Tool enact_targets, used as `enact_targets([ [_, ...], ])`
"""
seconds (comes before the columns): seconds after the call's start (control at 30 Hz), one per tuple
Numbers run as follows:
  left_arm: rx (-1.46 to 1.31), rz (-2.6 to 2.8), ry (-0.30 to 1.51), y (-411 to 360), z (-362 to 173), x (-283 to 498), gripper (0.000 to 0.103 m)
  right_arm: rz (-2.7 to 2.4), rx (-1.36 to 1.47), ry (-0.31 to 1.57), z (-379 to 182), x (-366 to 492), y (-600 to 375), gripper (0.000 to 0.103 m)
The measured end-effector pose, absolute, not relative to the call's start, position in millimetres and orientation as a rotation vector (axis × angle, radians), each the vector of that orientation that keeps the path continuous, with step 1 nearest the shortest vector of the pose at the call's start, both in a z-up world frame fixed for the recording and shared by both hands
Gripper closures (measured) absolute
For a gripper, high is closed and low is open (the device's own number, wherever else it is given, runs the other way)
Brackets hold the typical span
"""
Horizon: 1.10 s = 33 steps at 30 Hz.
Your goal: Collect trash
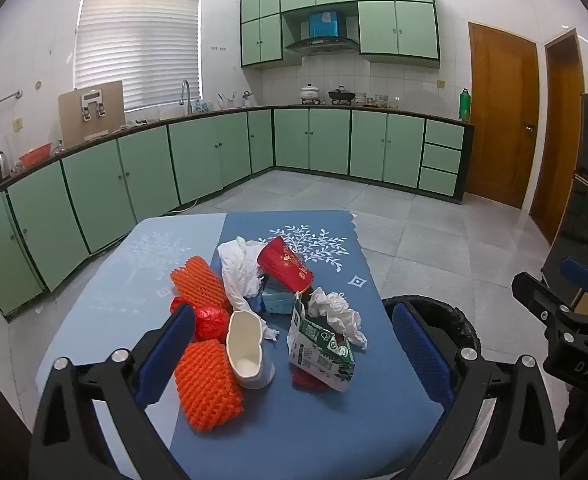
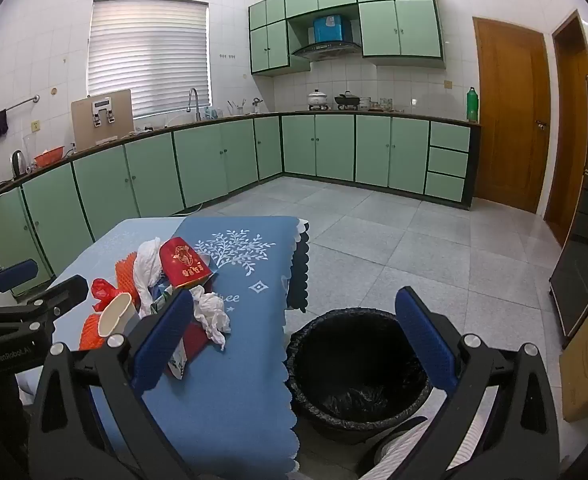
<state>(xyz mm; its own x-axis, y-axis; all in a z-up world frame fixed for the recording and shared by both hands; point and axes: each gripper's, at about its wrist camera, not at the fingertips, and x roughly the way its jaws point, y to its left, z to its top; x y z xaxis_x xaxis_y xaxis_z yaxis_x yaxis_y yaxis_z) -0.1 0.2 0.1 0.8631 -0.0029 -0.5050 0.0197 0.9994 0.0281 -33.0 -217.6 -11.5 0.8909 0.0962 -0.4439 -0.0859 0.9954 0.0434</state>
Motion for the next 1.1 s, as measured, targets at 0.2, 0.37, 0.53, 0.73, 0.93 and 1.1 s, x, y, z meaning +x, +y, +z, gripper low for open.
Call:
enact_targets([
  [0.2,0.029,-0.014,0.533,0.4,0.1,0.1,0.006,0.095,0.021,0.464,-11.9,-32.7,-217.2,0.005],
  [0.37,0.030,-0.014,0.531,0.4,0.0,0.1,0.006,0.095,0.023,0.464,-11.6,-33.1,-217.7,0.005],
  [0.53,0.031,-0.014,0.530,0.1,-0.1,0.3,0.006,0.094,0.024,0.463,-11.5,-33.2,-217.9,0.005],
  [0.73,0.032,-0.014,0.529,-0.2,-0.2,0.5,0.006,0.093,0.025,0.462,-11.5,-32.2,-217.3,0.005],
  [0.93,0.032,-0.015,0.530,0.0,0.2,1.1,0.006,0.094,0.025,0.461,-11.3,-32.6,-217.6,0.005],
  [1.1,0.032,-0.015,0.529,1.8,0.0,1.3,0.006,0.093,0.027,0.461,-11.3,-32.8,-217.9,0.005],
])
